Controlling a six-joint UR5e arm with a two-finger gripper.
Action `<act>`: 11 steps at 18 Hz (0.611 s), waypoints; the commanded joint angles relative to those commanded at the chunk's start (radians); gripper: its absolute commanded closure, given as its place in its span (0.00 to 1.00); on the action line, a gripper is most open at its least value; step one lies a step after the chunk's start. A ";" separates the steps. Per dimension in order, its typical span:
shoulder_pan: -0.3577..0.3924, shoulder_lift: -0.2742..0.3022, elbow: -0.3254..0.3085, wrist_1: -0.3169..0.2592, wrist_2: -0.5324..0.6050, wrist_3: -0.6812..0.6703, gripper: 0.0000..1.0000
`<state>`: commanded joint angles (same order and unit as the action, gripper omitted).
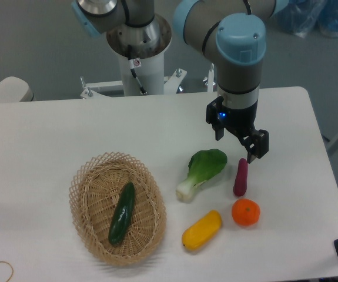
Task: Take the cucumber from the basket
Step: 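Move the gripper over the basket and lower it toward the green cucumber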
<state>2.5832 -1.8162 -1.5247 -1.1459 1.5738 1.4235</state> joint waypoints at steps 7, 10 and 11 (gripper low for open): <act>-0.041 -0.005 -0.006 0.002 0.017 -0.040 0.00; -0.087 -0.026 -0.012 0.005 0.009 -0.139 0.00; -0.103 -0.029 -0.018 0.009 0.008 -0.190 0.00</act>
<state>2.4806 -1.8453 -1.5431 -1.1367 1.5815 1.2338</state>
